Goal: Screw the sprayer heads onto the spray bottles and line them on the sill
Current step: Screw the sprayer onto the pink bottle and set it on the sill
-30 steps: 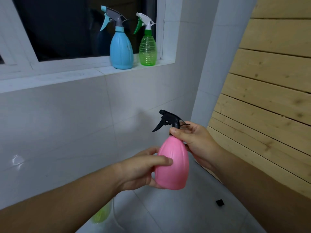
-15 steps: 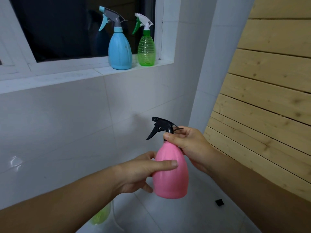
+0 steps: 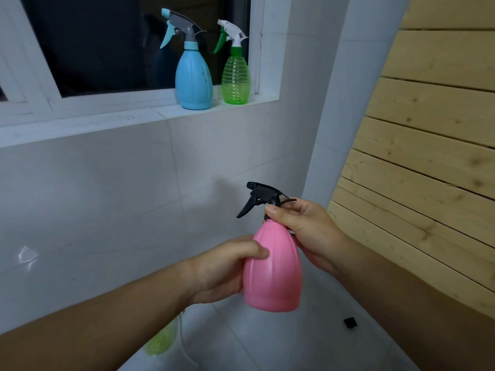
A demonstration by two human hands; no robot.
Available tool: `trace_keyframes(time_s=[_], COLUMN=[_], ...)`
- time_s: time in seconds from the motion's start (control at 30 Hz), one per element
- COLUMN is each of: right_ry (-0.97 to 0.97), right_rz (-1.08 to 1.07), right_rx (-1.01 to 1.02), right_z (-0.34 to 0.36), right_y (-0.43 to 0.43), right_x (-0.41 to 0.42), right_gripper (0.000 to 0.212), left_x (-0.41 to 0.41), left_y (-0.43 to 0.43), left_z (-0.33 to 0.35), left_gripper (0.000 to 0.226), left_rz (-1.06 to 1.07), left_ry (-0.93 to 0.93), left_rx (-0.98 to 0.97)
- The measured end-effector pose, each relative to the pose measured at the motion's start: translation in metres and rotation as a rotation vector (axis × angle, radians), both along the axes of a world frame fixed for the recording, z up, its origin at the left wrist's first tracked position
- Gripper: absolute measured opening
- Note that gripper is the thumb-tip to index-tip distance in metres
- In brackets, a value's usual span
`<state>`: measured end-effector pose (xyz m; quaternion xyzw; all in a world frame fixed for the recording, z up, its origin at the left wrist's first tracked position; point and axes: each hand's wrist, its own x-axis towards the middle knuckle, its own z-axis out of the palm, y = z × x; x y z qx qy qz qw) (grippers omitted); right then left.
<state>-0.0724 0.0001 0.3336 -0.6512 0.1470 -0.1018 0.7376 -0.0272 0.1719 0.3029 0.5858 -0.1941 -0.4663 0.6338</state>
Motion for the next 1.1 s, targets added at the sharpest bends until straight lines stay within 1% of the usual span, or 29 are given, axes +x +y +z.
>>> trace_keyframes(time_s=[0.07, 0.1, 0.17, 0.23, 0.3, 0.33, 0.4, 0.43, 0.53, 0.6, 0.7, 0.77, 0.87, 0.97, 1.1], right_ry=[0.019, 0.026, 0.035, 0.028, 0.012, 0.007, -0.002, -0.01, -0.053, -0.07, -0.076, -0.085, -0.087, -0.073, -0.096], right_rz=[0.004, 0.01, 0.022, 0.037, 0.059, 0.063, 0.058, 0.052, 0.017, -0.003, 0.013, 0.03, 0.102, 0.152, 0.101], right_rx=[-0.001, -0.009, -0.026, -0.028, -0.018, -0.02, -0.035, -0.04, -0.079, -0.105, -0.081, -0.027, 0.005, 0.0, -0.087], right_z=[0.0, 0.001, 0.001, 0.002, 0.002, 0.002, 0.001, 0.002, 0.002, 0.002, 0.002, 0.0, 0.001, 0.004, 0.005], right_y=[0.0, 0.0, 0.0, 0.001, 0.003, 0.004, 0.006, 0.007, 0.009, 0.009, 0.008, 0.007, 0.005, 0.003, 0.002], right_x=[0.0, 0.0, -0.001, -0.002, -0.003, -0.003, -0.002, -0.002, 0.003, 0.006, 0.006, 0.004, 0.001, -0.001, 0.001], right_gripper=[0.041, 0.039, 0.03, 0.013, 0.006, 0.005, 0.004, 0.004, 0.006, 0.005, 0.003, 0.003, 0.004, 0.006, 0.007], left_x=[0.0, 0.0, -0.001, -0.001, -0.002, -0.003, -0.004, -0.005, -0.007, -0.008, -0.004, 0.001, 0.009, 0.012, 0.011], left_y=[0.001, 0.001, -0.001, -0.003, -0.005, -0.005, -0.005, -0.004, -0.005, -0.007, -0.008, -0.004, 0.004, 0.006, 0.006], left_z=[0.0, 0.001, 0.004, 0.002, 0.0, 0.0, 0.0, 0.001, 0.004, 0.007, 0.007, 0.005, 0.001, -0.002, -0.001], left_gripper=[0.051, 0.05, 0.049, 0.059, 0.071, 0.069, 0.057, 0.055, 0.071, 0.076, 0.067, 0.061, 0.062, 0.065, 0.064], left_rz=[-0.002, 0.003, 0.023, 0.053, 0.084, 0.083, 0.069, 0.079, 0.151, 0.198, 0.166, 0.115, 0.096, 0.1, 0.122], left_ry=[-0.027, -0.073, -0.176, -0.229, -0.254, -0.266, -0.287, -0.299, -0.373, -0.421, -0.39, -0.301, -0.177, -0.201, -0.257], left_rx=[0.027, 0.055, 0.124, 0.168, 0.186, 0.183, 0.177, 0.185, 0.259, 0.3, 0.244, 0.17, 0.106, 0.109, 0.118])
